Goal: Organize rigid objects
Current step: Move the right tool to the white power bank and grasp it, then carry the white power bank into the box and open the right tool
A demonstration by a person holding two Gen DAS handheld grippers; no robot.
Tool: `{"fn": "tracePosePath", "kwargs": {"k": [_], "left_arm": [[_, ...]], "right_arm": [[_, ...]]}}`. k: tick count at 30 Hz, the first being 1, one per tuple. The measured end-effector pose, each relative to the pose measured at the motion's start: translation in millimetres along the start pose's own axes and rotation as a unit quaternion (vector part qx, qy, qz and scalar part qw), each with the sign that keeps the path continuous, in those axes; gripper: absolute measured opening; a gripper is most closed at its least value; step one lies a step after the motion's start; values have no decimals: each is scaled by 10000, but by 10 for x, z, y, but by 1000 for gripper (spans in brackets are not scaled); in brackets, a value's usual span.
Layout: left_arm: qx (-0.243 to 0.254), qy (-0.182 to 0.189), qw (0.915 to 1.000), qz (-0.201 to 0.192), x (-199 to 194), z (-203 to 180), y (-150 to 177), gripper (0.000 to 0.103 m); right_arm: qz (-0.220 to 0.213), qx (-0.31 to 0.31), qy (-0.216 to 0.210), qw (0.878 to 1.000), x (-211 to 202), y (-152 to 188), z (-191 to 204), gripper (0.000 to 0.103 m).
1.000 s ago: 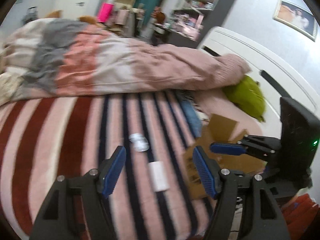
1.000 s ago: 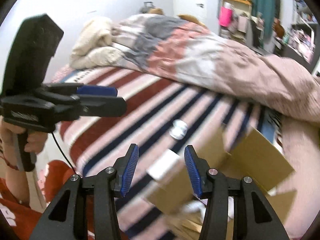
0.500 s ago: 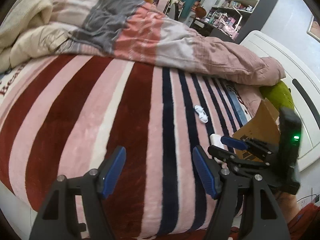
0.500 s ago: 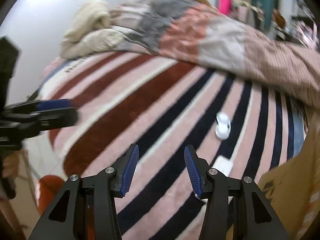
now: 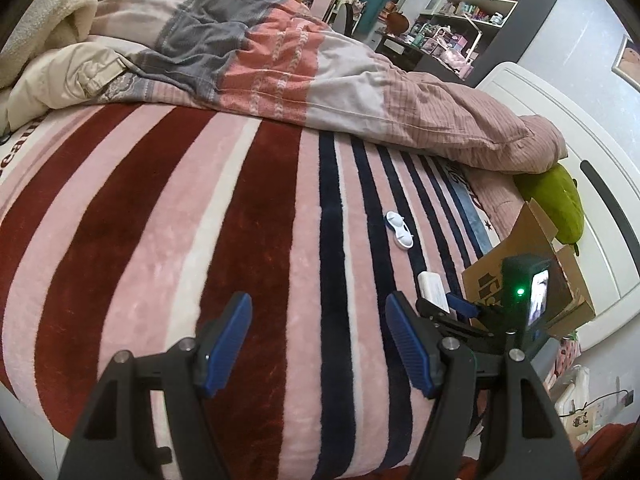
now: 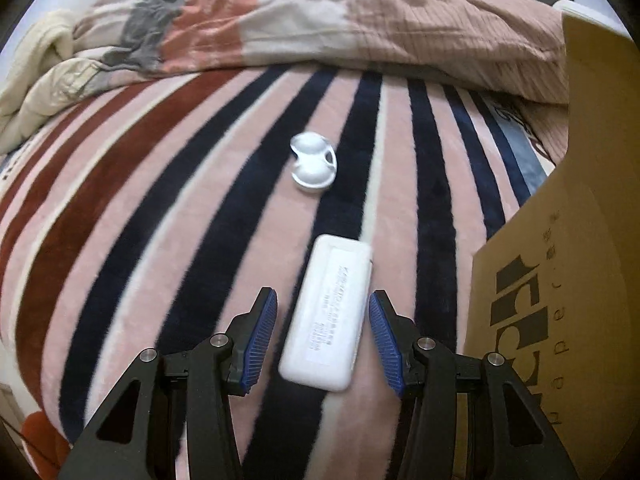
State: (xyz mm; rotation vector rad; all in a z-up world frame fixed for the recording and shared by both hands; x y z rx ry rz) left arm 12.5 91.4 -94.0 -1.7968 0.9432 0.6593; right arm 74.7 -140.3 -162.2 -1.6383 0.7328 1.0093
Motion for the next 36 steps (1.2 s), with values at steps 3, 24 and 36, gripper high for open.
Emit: {"fn": "tracePosePath", "kwargs": {"k": [3, 24, 36], "left_arm": [[-5, -24, 10000, -18, -19, 0, 4, 66], [183, 13, 9998, 52, -123, -258, 35, 66], [1110, 1065, 9881, -35, -309, -1347, -312, 48]], "right_arm": [[-35, 46, 66, 10000, 52, 27, -12, 44], [-530, -2028, -1823, 9606, -538, 188, 822, 31], [-1645, -2594, -2506, 9180, -1684, -78, 579, 31]]}}
Point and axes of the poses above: each gripper's, at about its wrist camera, not at the fingertips, and x roughly the way its jaws point, z to its left, y to its underside, the point moved 5 cm from there along x, roughly the way its jaws point, and after that the axes turned 5 degrees about z, right-handed, at the moved point
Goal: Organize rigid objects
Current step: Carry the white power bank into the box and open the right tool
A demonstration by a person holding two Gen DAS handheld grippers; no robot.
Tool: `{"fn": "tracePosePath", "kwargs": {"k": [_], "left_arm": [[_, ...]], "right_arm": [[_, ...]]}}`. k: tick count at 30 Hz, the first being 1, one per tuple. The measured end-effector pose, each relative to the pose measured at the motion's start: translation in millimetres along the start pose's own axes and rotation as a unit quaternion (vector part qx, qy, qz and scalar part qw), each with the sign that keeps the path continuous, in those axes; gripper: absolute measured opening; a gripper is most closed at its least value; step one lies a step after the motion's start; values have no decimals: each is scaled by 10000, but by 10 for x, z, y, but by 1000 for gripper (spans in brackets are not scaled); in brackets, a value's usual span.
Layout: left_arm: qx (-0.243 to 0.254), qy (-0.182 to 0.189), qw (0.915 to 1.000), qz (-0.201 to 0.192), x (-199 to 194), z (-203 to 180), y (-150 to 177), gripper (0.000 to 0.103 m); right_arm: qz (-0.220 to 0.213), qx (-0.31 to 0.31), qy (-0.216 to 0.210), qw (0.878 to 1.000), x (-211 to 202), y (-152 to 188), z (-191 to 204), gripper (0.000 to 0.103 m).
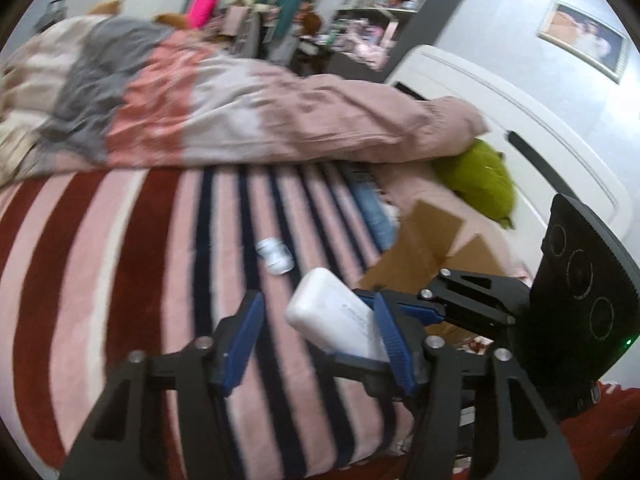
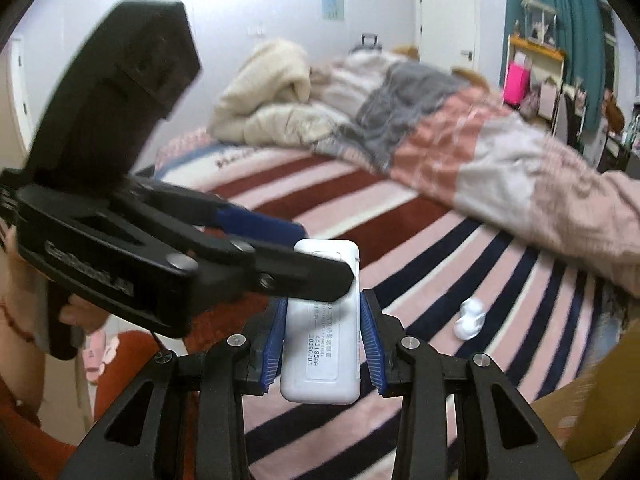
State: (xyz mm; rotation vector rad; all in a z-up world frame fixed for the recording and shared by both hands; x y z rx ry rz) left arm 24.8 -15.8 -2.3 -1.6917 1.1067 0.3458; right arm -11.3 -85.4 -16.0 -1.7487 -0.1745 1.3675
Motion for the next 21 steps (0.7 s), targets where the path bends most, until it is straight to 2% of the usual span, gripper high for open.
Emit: {"fn": "tracePosePath", "kwargs": {"k": [2, 6, 8, 10, 15, 21], "left_arm": [[188, 148, 9997, 59, 91, -204, -118, 41], [659, 322, 9970, 255, 403, -685, -358, 36], [918, 437, 9939, 427, 623, -951, -449, 31], [1129, 549, 9900, 638, 879, -1201, -516, 31], [1484, 708, 9798, 1136, 1368, -1606, -512, 30], [1617, 744, 9721, 1529, 1670, -1741, -445, 30]], "right_arm": [[-133, 1, 91, 9999, -172, -19, -120, 31], [-285, 172, 430, 9985, -494, 63, -462, 31], [-293, 263, 629, 9972, -634, 140, -646, 31], [-262, 426, 837, 9952, -765, 251, -864, 31], [83, 1086, 1218, 9866, -1014, 601, -1427, 31], [567, 1322, 1392, 9797, -1049, 905, -1700, 31]]}}
Point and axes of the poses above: each gripper's, at about its wrist camera, not at the fingertips, and x roughly the way its jaws point, z to its left, y to its underside, the point moved 5 cm from there along x, roughly the way its jaws point, and after that the axes turned 5 degrees about z, right-handed, at the moved point
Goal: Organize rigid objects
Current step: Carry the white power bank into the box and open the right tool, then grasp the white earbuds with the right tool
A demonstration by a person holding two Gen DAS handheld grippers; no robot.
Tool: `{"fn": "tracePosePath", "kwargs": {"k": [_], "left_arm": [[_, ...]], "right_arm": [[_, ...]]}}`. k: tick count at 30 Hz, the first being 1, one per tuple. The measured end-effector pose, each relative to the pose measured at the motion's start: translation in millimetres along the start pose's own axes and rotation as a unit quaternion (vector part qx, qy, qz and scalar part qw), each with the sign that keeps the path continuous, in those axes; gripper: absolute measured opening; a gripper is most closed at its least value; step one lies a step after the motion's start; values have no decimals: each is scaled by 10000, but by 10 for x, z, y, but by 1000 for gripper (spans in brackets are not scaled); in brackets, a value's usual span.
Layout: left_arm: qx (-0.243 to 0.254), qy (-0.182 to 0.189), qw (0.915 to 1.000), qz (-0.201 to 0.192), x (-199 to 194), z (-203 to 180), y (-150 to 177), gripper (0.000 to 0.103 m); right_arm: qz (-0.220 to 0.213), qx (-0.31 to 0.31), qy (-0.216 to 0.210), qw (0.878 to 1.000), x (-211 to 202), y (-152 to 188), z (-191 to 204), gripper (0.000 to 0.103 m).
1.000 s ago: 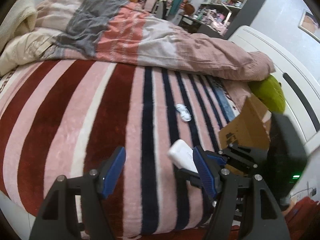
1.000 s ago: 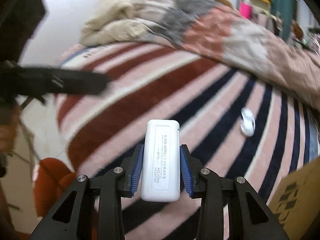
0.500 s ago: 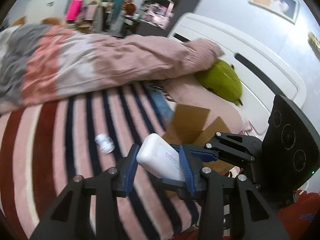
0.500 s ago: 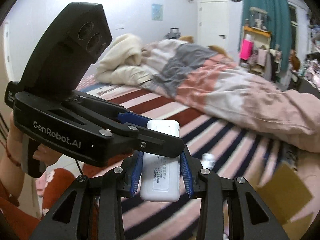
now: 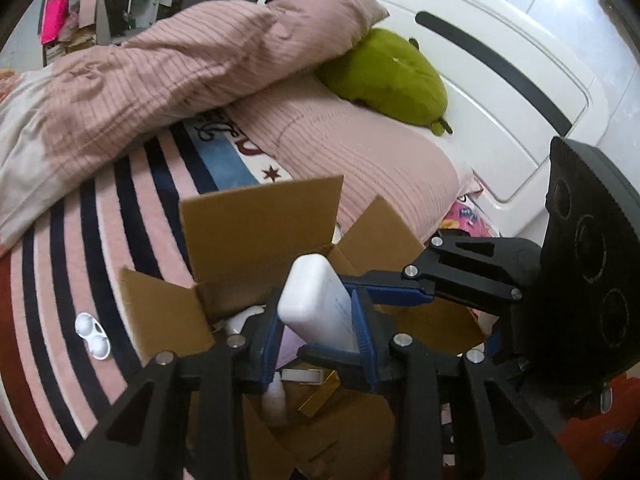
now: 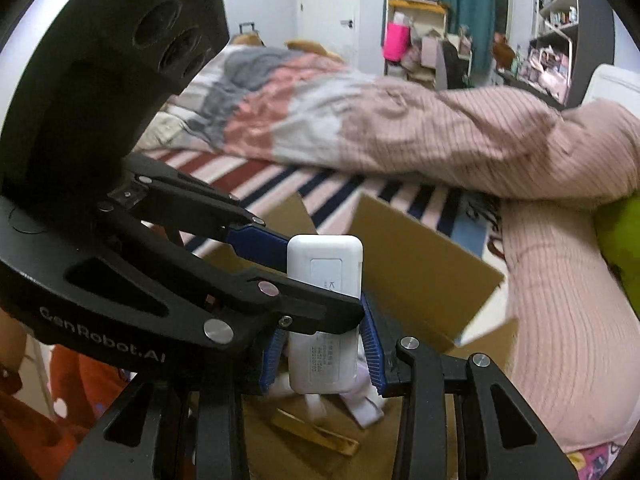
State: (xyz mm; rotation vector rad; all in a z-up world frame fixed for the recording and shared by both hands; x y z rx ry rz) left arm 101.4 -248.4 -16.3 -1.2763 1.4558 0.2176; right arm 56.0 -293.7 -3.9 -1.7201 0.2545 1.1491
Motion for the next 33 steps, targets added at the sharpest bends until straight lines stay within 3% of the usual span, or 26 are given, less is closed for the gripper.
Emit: {"fn": "tracePosePath", "kwargs": {"k": [3, 5, 10, 19, 25, 31, 33], "left_arm": [[-27, -188, 9998, 13, 10, 27, -7, 34], [-84, -341, 9994, -28, -32, 78, 16, 48], [-290, -522, 9977, -315, -289, 227, 67, 60], [-721, -989, 9884, -900, -1006, 649, 446, 61], [-1147, -1513, 9731, -1307, -1560, 1079, 921, 63], [-1578, -2139, 9525, -1485, -1844, 1551, 1467, 64], [-1852, -2303, 9436, -1490, -1869, 1764, 1666, 64]], "right_arm": [[189, 4, 7, 9998, 29, 44, -46, 31], [268, -42, 61, 9996, 48, 59, -27, 33], [445, -140, 41, 9989, 87, 83, 46, 41], [210, -301, 50, 9993, -3, -170, 362, 42], [-106, -549, -378, 9977, 51, -482, 908, 48], [5, -716, -760, 9945, 386, -674, 1547, 48], [136, -788, -700, 9943, 607, -707, 1765, 48]]}}
Point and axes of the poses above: each gripper's, at about its wrist camera, not at the fingertips, and x roughly the way its jaws point, z to its left, y to its underside, the point moved 5 cm from there along x, roughly the way its jaws point, and after that the axes turned 5 degrees about z, right-handed, at the moved point
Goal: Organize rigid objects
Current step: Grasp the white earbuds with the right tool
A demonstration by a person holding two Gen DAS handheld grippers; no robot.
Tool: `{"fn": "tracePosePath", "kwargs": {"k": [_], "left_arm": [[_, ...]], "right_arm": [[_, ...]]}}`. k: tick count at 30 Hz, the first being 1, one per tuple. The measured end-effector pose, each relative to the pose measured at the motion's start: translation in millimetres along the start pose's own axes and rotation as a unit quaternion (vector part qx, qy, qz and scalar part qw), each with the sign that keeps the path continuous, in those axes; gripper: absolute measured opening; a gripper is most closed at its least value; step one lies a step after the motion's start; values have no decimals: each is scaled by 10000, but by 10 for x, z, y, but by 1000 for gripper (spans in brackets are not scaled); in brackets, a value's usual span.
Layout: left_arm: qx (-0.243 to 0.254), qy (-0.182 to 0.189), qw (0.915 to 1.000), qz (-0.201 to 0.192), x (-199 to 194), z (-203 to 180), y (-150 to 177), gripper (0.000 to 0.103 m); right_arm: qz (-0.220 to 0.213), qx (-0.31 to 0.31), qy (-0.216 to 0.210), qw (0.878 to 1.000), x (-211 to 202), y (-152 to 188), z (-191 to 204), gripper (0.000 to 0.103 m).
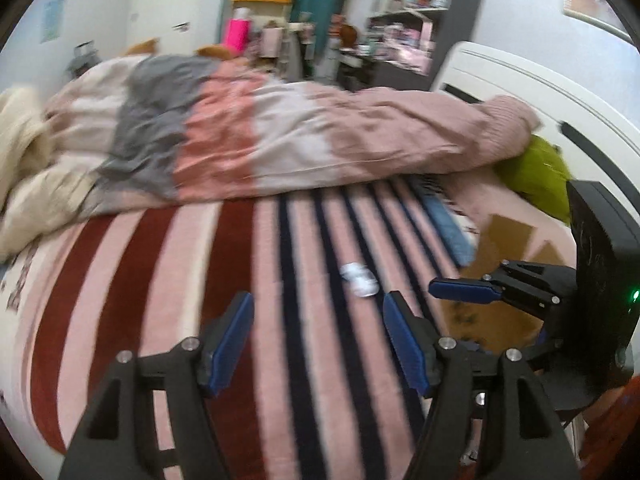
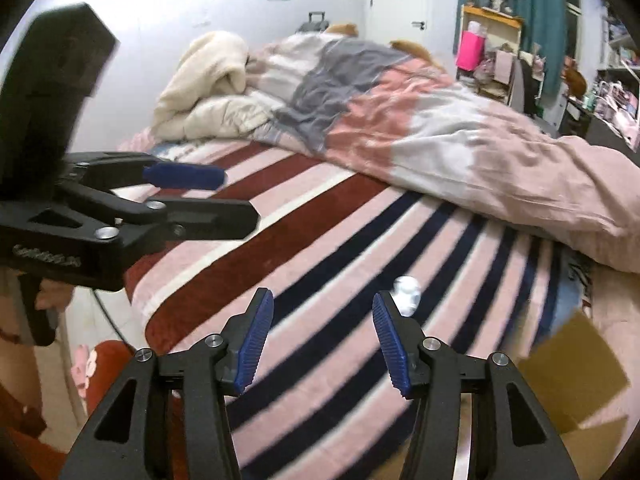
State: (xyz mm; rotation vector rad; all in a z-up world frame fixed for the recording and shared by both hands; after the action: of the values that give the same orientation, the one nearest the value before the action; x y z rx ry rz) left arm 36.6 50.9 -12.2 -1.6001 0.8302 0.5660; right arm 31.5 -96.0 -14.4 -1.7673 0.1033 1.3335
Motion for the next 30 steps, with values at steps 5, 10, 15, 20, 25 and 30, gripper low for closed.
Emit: {"fn": "tracePosePath", "kwargs": {"k": [5, 10, 15, 20, 25, 30], "left_arm": [[-379, 8, 9992, 157, 157, 394, 244, 64], [-698, 85, 9971, 287, 321, 601, 420, 64], [-924, 249, 9945, 422, 458, 690, 557, 64], [-1056, 294, 9926, 526, 534, 761, 627, 64], [-1078, 293, 9924, 514, 508, 773, 625, 64], [-991, 302, 9934, 495, 448, 688, 586, 64]], "right_arm": [[453, 222, 1, 9987, 574, 7, 160, 49], [854, 918, 465, 9910, 1153, 159, -114, 50], [738, 1879, 1124, 9729, 1522, 354, -626, 55], [430, 2124, 1367, 9666, 1678, 389, -883, 55], [356, 2044, 1506, 9666, 1726, 323, -907, 28], [248, 1875, 1277, 9736, 1648, 279, -774, 28]]}}
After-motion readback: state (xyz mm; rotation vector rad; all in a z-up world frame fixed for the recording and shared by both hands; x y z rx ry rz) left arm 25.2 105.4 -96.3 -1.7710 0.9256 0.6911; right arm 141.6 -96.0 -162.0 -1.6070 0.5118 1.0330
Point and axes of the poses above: each gripper's, at about its wrist camera, not at the fingertips, and x roughly the way its jaws point, z to its left, y to its underside, the point moved 5 cm from there along x, roughly the way its jaws point, and after that the axes turned 5 degrees about z, right-handed, at the moved point
